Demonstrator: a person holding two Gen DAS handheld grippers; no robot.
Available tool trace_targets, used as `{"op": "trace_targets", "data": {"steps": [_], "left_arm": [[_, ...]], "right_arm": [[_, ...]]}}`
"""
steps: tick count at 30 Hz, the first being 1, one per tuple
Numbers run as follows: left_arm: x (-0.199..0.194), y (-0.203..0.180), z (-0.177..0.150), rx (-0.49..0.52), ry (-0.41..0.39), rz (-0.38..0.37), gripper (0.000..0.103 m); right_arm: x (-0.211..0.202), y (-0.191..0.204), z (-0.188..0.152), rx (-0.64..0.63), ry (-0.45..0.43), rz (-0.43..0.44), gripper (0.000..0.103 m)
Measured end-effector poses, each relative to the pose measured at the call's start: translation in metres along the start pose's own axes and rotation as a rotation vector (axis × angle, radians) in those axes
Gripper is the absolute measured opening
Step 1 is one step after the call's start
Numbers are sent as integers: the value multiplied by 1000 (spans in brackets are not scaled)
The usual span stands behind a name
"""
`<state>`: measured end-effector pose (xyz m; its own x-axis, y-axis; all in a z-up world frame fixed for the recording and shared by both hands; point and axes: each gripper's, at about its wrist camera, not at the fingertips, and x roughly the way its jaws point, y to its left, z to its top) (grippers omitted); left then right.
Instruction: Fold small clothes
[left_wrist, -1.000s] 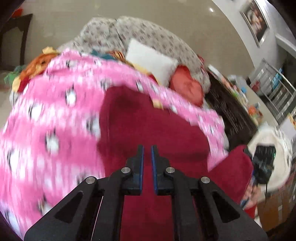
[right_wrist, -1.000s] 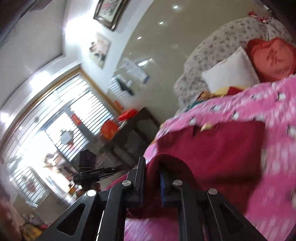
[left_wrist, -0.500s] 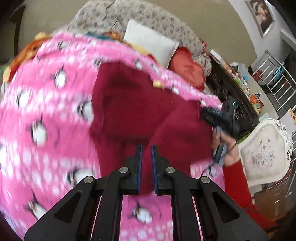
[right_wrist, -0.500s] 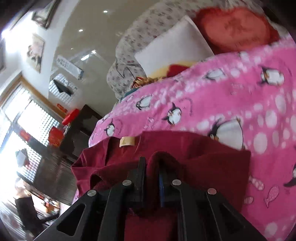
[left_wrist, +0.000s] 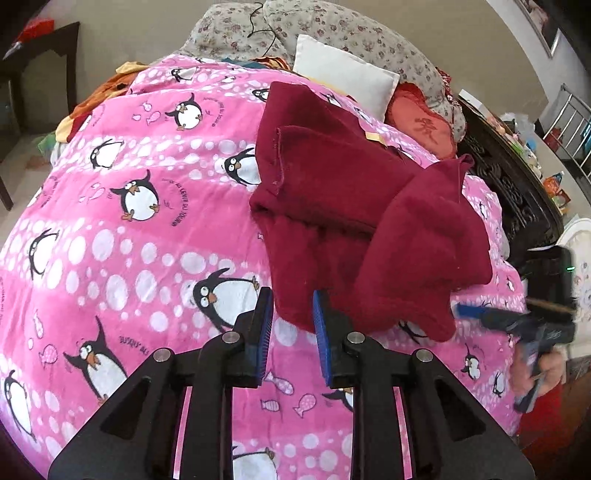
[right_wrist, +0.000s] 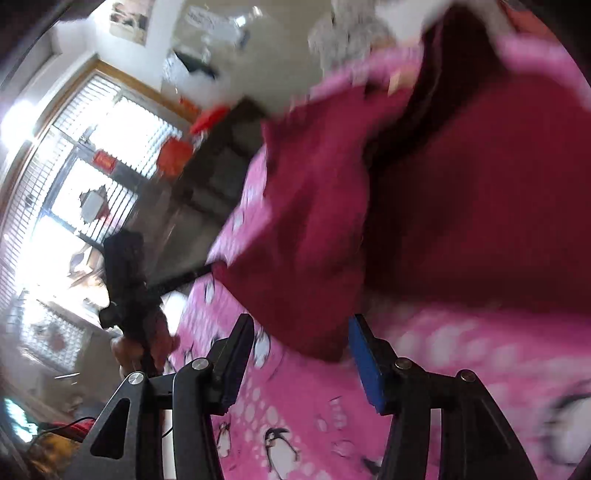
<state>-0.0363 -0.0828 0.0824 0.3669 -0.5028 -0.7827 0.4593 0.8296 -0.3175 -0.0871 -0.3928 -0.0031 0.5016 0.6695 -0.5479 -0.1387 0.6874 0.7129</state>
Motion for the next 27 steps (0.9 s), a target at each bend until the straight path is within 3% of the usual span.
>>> {"op": "trace_targets", "data": {"steps": [1, 2, 3, 4, 5, 9, 11, 13, 14, 16, 18, 19, 23, 27], "left_arm": [[-4, 0, -1, 8, -6, 0, 20], [-7, -1, -3, 15, -12, 1, 20], [-11, -2, -5, 26, -22, 5, 20], [-15, -2, -6, 37, -32, 15, 20], [-17, -2, -6, 47, -39, 27, 20], [-22, -3, 3, 64, -84, 49, 20], [-23, -3, 11, 52, -111, 34, 20], [-25, -3, 16, 42, -130, 29, 20], [-26, -3, 16, 51, -137, 23, 20], [-29, -4, 13, 82, -145, 17, 20], [-28, 0, 7, 109, -147, 41, 34], [-27, 2, 4, 109, -148, 55, 37], [-16, 13, -1, 78, -114, 56, 41], [-9, 17, -2, 3, -81, 15, 41]], "right_arm": [[11, -3, 0, 15, 9, -12, 51], [17, -5, 1, 22, 12, -12, 42], [20, -4, 4, 20, 6, 7, 22], [20, 1, 12, 4, -14, 65, 9], [18, 9, 18, -20, -36, 101, 3], [-2, 58, 80, -156, -227, 179, 1], [-4, 73, 113, -192, -306, 157, 1], [-5, 89, 127, -206, -352, 88, 1], [-8, 92, 128, -195, -343, 143, 1], [-9, 95, 114, -190, -293, 172, 10], [-20, 85, 85, -217, -247, 89, 50], [-25, 76, 67, -219, -222, 57, 55], [-35, 15, -2, -103, -72, -85, 56], [-9, -24, -18, 55, -11, -43, 57]]}}
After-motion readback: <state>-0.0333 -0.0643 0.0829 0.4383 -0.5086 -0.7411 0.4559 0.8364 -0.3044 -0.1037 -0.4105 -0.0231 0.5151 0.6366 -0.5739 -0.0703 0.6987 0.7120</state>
